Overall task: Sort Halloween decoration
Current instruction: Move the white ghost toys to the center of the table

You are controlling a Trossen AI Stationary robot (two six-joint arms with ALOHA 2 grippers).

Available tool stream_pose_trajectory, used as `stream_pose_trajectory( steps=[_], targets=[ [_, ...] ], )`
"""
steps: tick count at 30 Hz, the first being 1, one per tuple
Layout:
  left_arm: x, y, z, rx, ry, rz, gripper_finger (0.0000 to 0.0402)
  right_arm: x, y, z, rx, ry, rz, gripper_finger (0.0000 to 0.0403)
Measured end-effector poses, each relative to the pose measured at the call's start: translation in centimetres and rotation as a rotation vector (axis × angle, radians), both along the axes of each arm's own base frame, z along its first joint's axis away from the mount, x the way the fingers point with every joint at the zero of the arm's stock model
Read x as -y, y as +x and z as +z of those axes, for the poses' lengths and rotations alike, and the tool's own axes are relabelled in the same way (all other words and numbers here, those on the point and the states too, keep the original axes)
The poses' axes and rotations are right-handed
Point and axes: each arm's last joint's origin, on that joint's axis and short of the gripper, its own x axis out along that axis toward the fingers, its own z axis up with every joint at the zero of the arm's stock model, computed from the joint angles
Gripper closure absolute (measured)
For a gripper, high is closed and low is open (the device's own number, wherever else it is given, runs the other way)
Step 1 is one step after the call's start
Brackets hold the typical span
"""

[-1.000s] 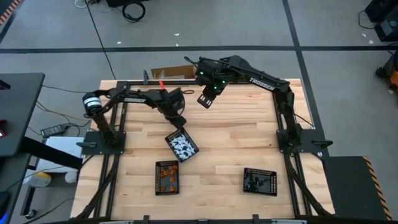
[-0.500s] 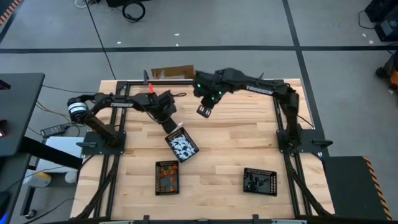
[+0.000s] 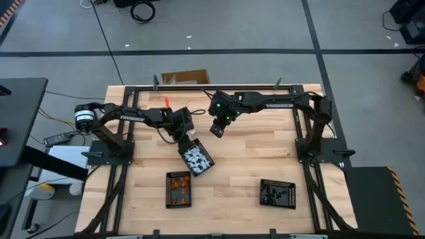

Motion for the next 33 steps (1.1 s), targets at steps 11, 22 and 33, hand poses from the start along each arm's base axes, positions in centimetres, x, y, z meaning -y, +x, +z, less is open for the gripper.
stream_pose_trajectory(
  steps=[11,22,33],
  targets=[
    [-1.4,-0.1,0.6,-0.033,0.166,0.164,0.0402,2.3,-0.3,-0.1,-0.024,0.07,-0.076,0.0362],
    [-5.0,-1.5,-1.2,-0.047,0.227,0.33,0.0402,2.8,-4.3,1.7,-0.095,-0.02,-0.129,0.0362],
    [-2.9,2.0,-2.8,0.032,0.105,0.18,0.0402,2.5,-5.5,3.6,-0.03,-0.033,-0.155,0.0362]
  ],
)
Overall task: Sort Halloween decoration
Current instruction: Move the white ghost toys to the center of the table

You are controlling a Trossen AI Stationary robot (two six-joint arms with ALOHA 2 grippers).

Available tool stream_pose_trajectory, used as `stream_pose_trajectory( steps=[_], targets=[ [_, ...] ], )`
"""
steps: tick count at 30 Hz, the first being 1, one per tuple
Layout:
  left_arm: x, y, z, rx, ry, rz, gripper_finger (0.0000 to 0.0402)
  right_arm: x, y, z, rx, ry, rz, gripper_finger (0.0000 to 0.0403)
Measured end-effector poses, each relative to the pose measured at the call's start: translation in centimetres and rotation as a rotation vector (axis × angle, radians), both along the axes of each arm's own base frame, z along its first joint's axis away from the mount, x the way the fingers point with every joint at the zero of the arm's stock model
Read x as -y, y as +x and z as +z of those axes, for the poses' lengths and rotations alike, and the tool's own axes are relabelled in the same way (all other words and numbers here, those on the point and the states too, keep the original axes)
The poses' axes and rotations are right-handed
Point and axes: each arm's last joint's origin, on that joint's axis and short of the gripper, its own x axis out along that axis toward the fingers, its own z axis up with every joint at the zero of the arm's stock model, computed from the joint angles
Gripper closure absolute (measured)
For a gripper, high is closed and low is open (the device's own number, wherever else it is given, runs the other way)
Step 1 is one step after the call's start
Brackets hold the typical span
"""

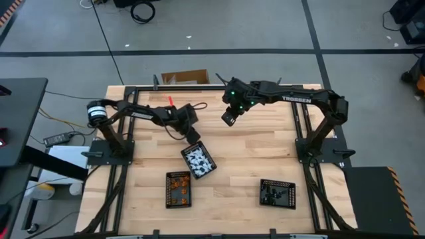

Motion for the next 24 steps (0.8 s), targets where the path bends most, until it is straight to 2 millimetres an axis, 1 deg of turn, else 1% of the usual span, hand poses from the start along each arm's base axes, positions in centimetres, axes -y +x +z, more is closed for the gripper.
stream_pose_trajectory(
  steps=[3,6,9,10,13,16,21,24],
  targets=[
    [0.7,1.6,0.3,0.074,-0.009,-0.058,0.0402,0.2,-0.1,0.0,-0.003,0.002,-0.005,0.0362],
    [1.0,2.8,0.6,0.146,-0.002,-0.086,0.0402,0.2,-0.2,0.2,0.002,-0.003,-0.004,0.0362],
    [0.9,3.4,1.4,0.189,0.021,-0.102,0.0402,0.1,-0.2,0.1,-0.007,0.004,0.001,0.0362],
    [0.7,3.2,1.6,0.182,0.019,-0.106,0.0402,0.1,-0.3,0.1,-0.009,0.005,0.002,0.0362],
    [0.1,2.1,2.1,0.102,-0.001,-0.086,0.0402,0.1,-0.4,0.1,-0.02,0.004,0.007,0.0362],
    [-0.4,0.1,2.4,-0.029,-0.026,-0.093,0.0402,0.1,-0.6,0.2,-0.024,-0.015,0.007,0.0362],
    [-0.2,-2.4,3.6,-0.156,-0.028,-0.178,0.0402,0.2,-0.7,0.4,-0.019,-0.025,0.007,0.0362],
    [0.2,-3.4,3.5,-0.243,-0.037,-0.25,0.0402,0.2,-0.6,0.5,-0.012,-0.037,0.015,0.0362]
  ],
)
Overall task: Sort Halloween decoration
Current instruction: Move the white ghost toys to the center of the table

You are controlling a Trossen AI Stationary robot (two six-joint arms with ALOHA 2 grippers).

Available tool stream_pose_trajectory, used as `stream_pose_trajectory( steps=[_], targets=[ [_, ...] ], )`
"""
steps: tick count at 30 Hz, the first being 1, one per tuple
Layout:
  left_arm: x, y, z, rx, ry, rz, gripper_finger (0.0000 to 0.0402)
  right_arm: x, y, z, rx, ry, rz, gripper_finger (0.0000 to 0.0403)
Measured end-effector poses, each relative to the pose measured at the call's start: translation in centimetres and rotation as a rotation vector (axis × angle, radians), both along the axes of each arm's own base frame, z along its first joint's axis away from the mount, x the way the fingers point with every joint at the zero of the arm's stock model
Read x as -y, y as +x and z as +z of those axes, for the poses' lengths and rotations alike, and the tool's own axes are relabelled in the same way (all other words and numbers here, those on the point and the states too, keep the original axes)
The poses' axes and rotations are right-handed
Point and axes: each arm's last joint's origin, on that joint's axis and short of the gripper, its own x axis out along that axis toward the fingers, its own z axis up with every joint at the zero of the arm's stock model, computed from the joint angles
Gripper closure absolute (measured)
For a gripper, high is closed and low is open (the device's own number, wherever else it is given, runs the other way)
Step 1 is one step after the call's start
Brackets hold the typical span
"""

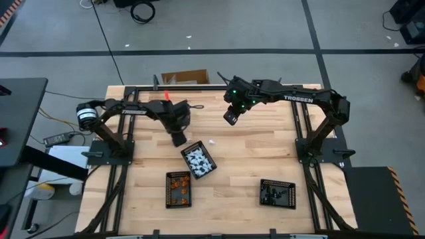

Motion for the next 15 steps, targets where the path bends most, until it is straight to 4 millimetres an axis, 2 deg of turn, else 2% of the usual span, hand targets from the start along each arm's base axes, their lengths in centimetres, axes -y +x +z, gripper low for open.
stream_pose_trajectory(
  steps=[3,6,12,15],
  targets=[
    [0.6,-0.5,-1.1,-0.041,-0.008,-0.054,0.0402,0.0,0.1,0.1,0.014,-0.006,0.002,0.0362],
    [1.2,-0.5,-2.0,-0.008,0.007,-0.058,0.0402,0.1,0.2,0.2,0.027,-0.01,0.001,0.0362],
    [1.2,1.2,-2.2,0.137,0.101,0.004,0.0402,0.0,0.2,0.2,0.035,0.01,-0.005,0.0362],
    [1.3,2.4,-2.9,0.206,0.07,0.014,0.0402,0.0,0.2,0.2,0.037,0.02,0.001,0.0362]
  ],
)
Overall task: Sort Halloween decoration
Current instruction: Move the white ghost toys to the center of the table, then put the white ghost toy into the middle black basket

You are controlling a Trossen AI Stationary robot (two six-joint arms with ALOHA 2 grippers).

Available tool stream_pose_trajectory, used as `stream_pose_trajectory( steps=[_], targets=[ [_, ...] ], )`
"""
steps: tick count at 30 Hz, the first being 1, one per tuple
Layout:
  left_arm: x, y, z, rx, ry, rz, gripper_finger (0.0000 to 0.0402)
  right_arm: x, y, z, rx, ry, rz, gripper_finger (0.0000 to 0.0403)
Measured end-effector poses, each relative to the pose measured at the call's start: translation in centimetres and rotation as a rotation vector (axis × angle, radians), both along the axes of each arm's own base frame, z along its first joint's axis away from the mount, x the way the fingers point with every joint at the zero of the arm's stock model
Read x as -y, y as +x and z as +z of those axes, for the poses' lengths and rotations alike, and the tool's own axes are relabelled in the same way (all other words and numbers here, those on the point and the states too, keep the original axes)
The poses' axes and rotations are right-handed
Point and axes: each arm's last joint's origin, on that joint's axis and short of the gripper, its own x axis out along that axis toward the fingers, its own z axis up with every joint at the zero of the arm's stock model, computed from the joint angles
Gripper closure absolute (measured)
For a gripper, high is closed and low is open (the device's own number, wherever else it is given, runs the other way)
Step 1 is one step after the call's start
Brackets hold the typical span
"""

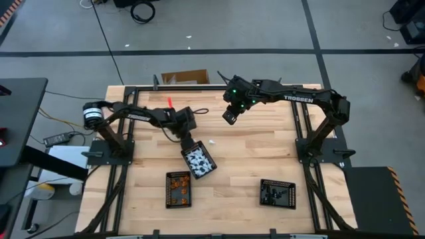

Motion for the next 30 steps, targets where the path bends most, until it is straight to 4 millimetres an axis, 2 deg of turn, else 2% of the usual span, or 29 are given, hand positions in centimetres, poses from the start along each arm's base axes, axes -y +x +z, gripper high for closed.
stream_pose_trajectory(
  steps=[5,10,13,16,21,24,26,28,30],
  targets=[
    [0.1,2.7,-1.6,0.129,-0.091,0.017,0.0402,0.0,-0.1,-0.1,-0.011,0.006,0.001,0.0362],
    [-0.9,5.2,-1.2,0.216,-0.04,0.065,0.0402,-0.1,-0.2,-0.1,-0.017,0.016,0.002,0.0362],
    [-1.5,6.8,-0.3,0.293,-0.046,0.045,0.0402,-0.1,-0.2,-0.1,-0.02,0.018,0.001,0.0362],
    [-1.7,8.2,-0.6,0.306,-0.1,-0.02,0.0402,-0.1,-0.3,-0.1,-0.026,0.03,-0.014,0.0362],
    [-1.9,9.9,-0.5,0.285,-0.219,-0.104,0.0402,0.2,-2.4,1.8,-0.03,0.004,-0.067,0.0362],
    [-2.6,10.0,1.1,0.333,-0.214,-0.101,0.0402,0.0,-4.4,3.7,0.027,-0.078,-0.098,0.0362],
    [-3.1,9.7,2.8,0.382,-0.207,-0.1,0.0402,-0.4,-5.6,4.1,0.088,-0.096,-0.093,0.0362],
    [-3.5,9.1,4.3,0.417,-0.189,-0.105,0.0402,-0.9,-6.6,3.5,0.135,-0.088,-0.094,0.0362],
    [-3.9,8.3,5.5,0.421,-0.169,-0.113,0.0402,-1.5,-7.4,2.0,0.155,-0.068,-0.11,0.0362]
  ],
)
